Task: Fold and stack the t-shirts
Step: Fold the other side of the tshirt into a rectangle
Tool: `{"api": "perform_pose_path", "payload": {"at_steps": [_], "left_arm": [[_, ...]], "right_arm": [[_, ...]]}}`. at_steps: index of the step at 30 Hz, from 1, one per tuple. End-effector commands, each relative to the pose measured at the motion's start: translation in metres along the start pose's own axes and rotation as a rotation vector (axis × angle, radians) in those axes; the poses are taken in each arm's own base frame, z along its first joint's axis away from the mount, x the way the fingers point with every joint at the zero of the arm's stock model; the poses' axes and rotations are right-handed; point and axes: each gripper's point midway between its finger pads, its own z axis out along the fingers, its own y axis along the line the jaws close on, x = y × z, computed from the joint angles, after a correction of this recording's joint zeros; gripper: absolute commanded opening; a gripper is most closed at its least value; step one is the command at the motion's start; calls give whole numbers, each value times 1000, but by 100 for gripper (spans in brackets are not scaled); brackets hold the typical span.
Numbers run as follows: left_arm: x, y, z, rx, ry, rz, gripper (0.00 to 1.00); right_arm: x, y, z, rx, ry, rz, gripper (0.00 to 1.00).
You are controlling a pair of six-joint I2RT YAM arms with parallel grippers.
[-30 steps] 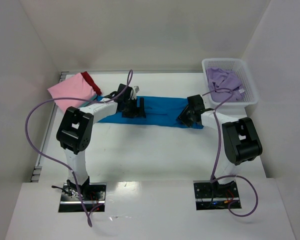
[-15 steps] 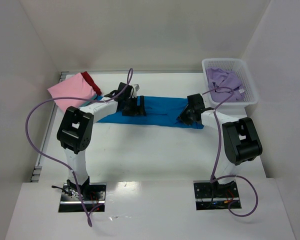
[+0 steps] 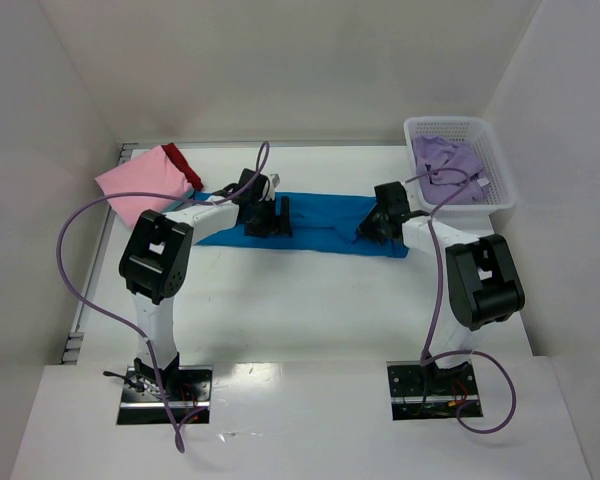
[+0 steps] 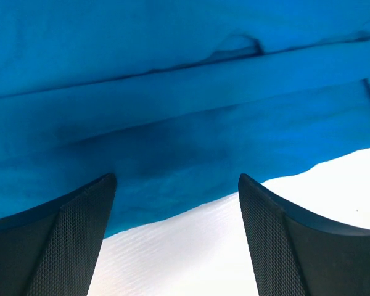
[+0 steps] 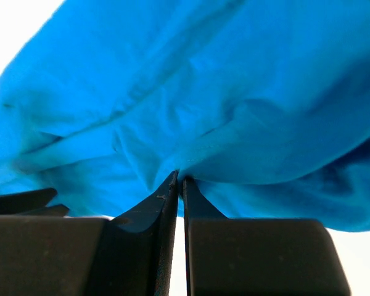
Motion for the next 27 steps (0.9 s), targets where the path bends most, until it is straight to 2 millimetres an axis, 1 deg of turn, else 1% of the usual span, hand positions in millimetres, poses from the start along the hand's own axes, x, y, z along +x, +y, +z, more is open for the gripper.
{"api": "perform_pose_path", "payload": {"at_steps": [1, 2, 5, 6, 7, 8, 9, 10, 11, 13, 14, 16, 17, 18, 19, 20, 21, 22, 23, 24, 26, 27], "left_arm": [[7, 6, 8, -27, 23, -6, 89], [10, 8, 11, -31, 32, -8, 89], [10, 8, 11, -31, 32, -8, 89], [10, 6, 11, -22, 35, -8, 89], [10, 6, 11, -22, 35, -8, 89], [10, 6, 11, -22, 35, -8, 89], [10, 6, 11, -22, 35, -8, 89], [10, 6, 11, -22, 35, -8, 89], [10, 6, 11, -22, 35, -8, 89], [13, 8, 13, -26, 43, -10, 89], [13, 8, 13, -26, 43, -10, 89], [13, 8, 13, -26, 43, -10, 89], [13, 8, 13, -26, 43, -10, 89], [13, 8, 13, -26, 43, -10, 89], [13, 8, 13, -26, 43, -10, 89], [13, 8, 13, -26, 43, -10, 89], [13, 8, 13, -26, 43, -10, 89], [13, 8, 13, -26, 43, -10, 89], [13, 8, 13, -26, 43, -10, 89], [13, 8, 13, -26, 43, -10, 89], [13, 8, 13, -26, 43, -10, 89], [14, 6, 13, -17, 47, -10, 89]], "right_arm": [[-31, 35, -14, -71, -101, -19, 10], [-31, 35, -14, -71, -101, -19, 10], [-44, 48, -19, -94, -133, -26, 10], [-41, 45, -15, -83, -125, -26, 10], [-43, 47, -12, -82, -125, -36, 10], [-46, 51, -11, -88, -130, -35, 10], [-52, 50, -8, -83, -136, -37, 10], [-54, 53, -6, -90, -142, -36, 11], [-58, 54, -1, -89, -138, -31, 12], [-62, 57, 5, -92, -143, -56, 15], [-65, 61, 12, -91, -142, -57, 15], [-72, 62, 19, -86, -149, -77, 15], [-78, 69, 20, -97, -159, -77, 15], [-75, 64, 29, -78, -143, -93, 15], [-77, 67, 32, -79, -146, -102, 15], [-86, 70, 33, -81, -157, -108, 15], [-87, 68, 40, -67, -157, -107, 15], [-88, 69, 42, -67, -158, -116, 15], [-97, 71, 43, -71, -172, -108, 15], [-100, 74, 42, -78, -179, -117, 15], [-102, 76, 48, -73, -176, -126, 15], [-106, 81, 47, -82, -184, -126, 15]]}}
